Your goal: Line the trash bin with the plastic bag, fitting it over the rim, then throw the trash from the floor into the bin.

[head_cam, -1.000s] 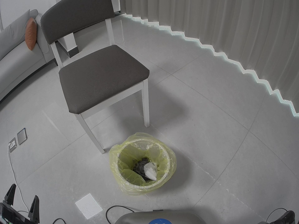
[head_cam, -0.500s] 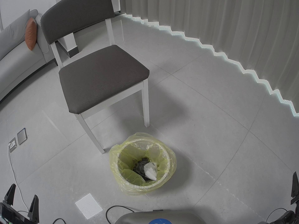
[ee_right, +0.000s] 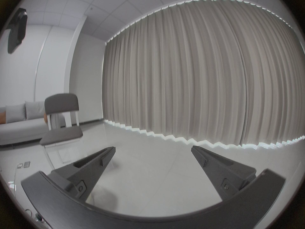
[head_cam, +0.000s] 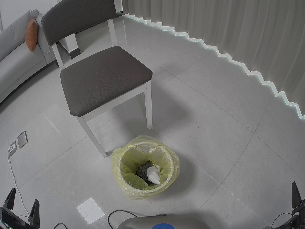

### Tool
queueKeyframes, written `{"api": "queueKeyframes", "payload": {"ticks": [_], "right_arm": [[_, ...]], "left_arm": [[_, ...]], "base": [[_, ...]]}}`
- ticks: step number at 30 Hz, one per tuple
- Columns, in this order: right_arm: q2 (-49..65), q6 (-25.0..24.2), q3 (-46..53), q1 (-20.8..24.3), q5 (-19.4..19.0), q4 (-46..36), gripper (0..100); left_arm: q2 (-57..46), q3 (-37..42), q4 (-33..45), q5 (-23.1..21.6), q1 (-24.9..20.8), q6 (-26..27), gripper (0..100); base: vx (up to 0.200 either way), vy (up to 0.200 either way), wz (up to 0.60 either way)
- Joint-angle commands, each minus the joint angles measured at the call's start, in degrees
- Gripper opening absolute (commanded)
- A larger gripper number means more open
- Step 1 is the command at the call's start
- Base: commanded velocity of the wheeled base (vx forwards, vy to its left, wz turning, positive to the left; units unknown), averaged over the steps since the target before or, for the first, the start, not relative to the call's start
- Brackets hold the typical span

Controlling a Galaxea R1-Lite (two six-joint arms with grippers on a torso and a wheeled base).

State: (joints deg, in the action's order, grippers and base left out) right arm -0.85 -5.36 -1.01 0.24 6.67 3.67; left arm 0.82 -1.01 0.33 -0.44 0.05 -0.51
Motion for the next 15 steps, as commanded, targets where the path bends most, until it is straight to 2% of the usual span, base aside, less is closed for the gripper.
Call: {"api": "queueKeyframes", "payload": {"ticks": [1, 2, 4, 7, 14, 15], "right_arm": [[0.5, 2.0, 1.0, 0.0, -2.6, -0.3, 100], [0.5, 2.0, 1.0, 0.0, -2.6, -0.3, 100], [0.4, 4.6, 0.7, 0.0, -6.8, -5.1, 100], [0.4, 5.3, 0.9, 0.0, -8.3, -3.8, 100], [0.4, 5.1, 0.9, 0.0, -8.3, -3.7, 100], [0.5, 2.3, 1.0, -0.1, -5.0, -3.3, 100]], "left_arm": [[-0.8, 0.9, 0.0, 0.0, 0.0, 0.1, 100], [-0.8, 0.9, 0.0, 0.0, 0.0, 0.1, 100], [-0.8, 0.9, 0.0, 0.0, 0.0, 0.0, 100], [-0.8, 0.9, 0.0, 0.0, 0.0, -0.1, 100], [-0.8, 0.9, 0.0, 0.0, 0.0, -0.2, 100], [-0.8, 0.9, -0.1, 0.5, 0.0, -1.6, 100]], "base": [[0.0, 0.0, 0.0], [0.0, 0.0, 0.0], [0.0, 0.0, 0.0], [0.0, 0.0, 0.0], [0.0, 0.0, 0.0], [0.0, 0.0, 0.0]]}}
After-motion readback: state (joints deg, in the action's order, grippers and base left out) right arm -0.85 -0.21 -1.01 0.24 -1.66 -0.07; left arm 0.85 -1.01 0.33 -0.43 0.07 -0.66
